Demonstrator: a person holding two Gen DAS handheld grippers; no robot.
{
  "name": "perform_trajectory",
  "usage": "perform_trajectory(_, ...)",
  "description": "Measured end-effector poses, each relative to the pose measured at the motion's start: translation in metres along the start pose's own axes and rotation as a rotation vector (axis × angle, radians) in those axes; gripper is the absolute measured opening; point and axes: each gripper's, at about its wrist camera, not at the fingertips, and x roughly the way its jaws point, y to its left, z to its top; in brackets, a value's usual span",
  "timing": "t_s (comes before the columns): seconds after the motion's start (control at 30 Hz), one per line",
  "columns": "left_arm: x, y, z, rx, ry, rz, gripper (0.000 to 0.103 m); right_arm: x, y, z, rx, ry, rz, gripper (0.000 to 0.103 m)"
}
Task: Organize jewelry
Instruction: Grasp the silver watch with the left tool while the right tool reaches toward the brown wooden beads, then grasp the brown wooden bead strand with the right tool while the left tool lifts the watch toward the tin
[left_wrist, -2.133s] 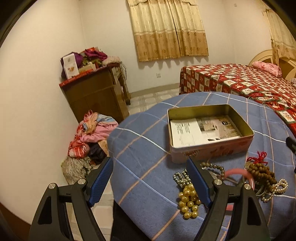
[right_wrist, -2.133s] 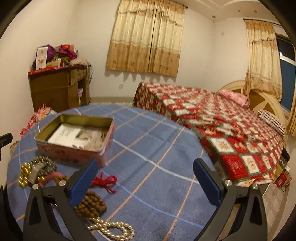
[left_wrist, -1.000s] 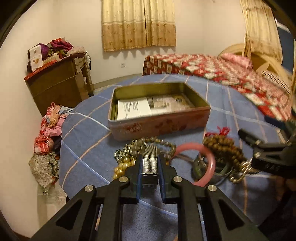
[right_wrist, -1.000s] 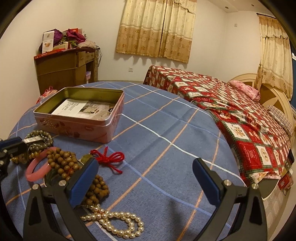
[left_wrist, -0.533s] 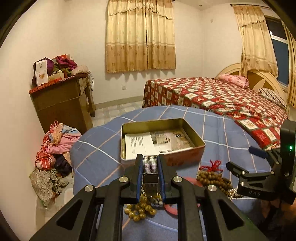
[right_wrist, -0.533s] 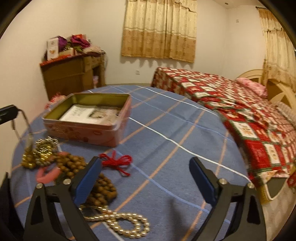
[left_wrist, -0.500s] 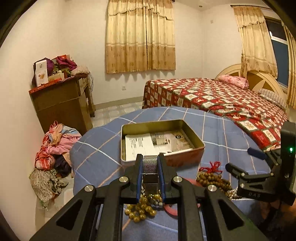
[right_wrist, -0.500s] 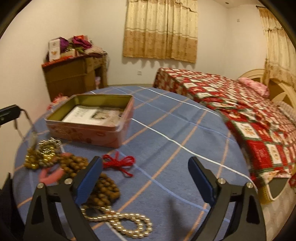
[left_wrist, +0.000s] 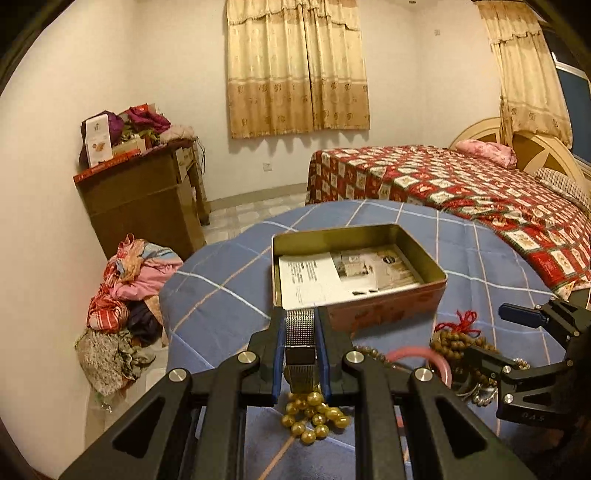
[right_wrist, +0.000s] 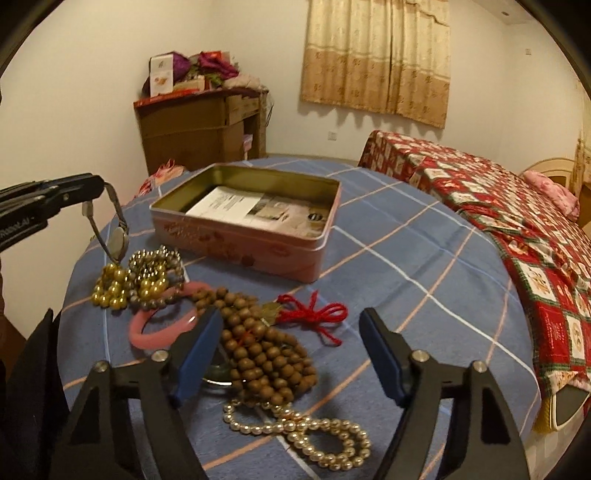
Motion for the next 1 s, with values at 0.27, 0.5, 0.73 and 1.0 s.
perform_trajectory(0.27, 0.005, 0.000, -0.004, 0.000, 0.015, -0.008, 0.015, 0.008, 0.010, -0.006, -0.054, 0.063, 0.069, 0.032)
perform_trajectory(0.5, -0.004, 0.000, 0.004, 0.003, -0.007, -0.013, 0.015, -0.011, 0.009, 0.002, -0.052, -0.014, 0.022, 0.025)
perform_trajectory(0.73, -0.007, 0.001, 0.019, 0.018, -0.026, -0.012, 0.015, -0.018, 0.007, 0.024, -0.063, -0.042, -0.026, 0.025)
perform_trajectory(1.0, -0.005, -0.002, 0.045, 0.063, -0.057, -0.008, 0.015, -0.016, 0.002, 0.049, -0.083, -0.052, -0.071, 0.025)
